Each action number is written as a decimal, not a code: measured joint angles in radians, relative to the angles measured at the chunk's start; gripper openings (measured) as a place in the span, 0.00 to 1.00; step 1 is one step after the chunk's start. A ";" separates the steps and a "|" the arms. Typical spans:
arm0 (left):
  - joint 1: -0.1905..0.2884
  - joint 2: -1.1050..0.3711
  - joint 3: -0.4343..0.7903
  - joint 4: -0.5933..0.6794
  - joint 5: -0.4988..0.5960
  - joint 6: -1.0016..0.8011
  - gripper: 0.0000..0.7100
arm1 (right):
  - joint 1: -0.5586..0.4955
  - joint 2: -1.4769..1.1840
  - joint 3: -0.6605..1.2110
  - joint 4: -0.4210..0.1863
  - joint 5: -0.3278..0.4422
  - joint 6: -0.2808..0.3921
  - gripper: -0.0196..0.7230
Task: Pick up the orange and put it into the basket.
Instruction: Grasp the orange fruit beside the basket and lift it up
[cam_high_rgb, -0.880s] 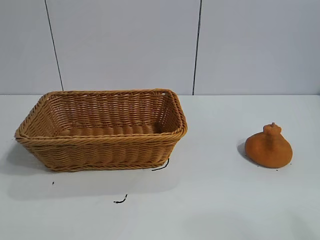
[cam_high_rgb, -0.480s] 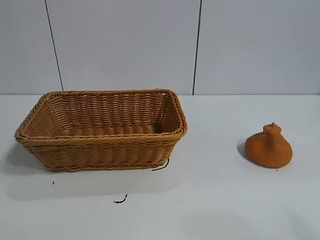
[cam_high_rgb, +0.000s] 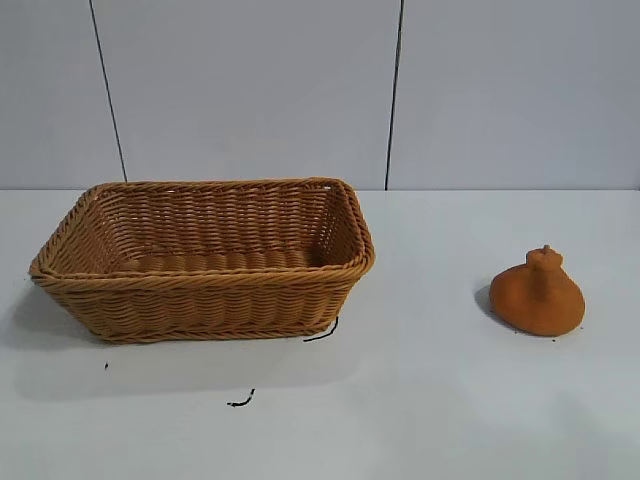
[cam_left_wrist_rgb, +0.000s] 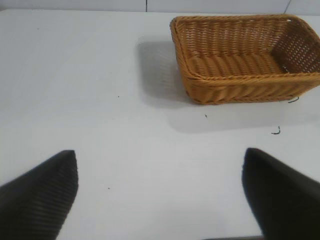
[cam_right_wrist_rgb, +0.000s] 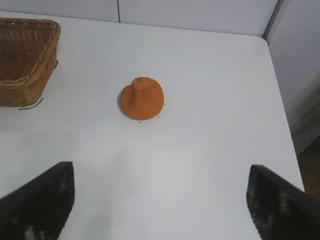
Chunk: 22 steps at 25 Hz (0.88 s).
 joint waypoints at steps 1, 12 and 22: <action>0.000 0.000 0.000 0.000 0.000 0.000 0.90 | 0.000 0.080 -0.033 0.005 -0.011 0.000 0.92; 0.000 0.000 0.000 0.000 0.000 0.000 0.90 | 0.000 0.820 -0.472 0.096 -0.032 0.000 0.92; 0.000 0.000 0.000 0.000 0.000 0.000 0.90 | 0.000 1.180 -0.571 0.102 -0.063 0.000 0.92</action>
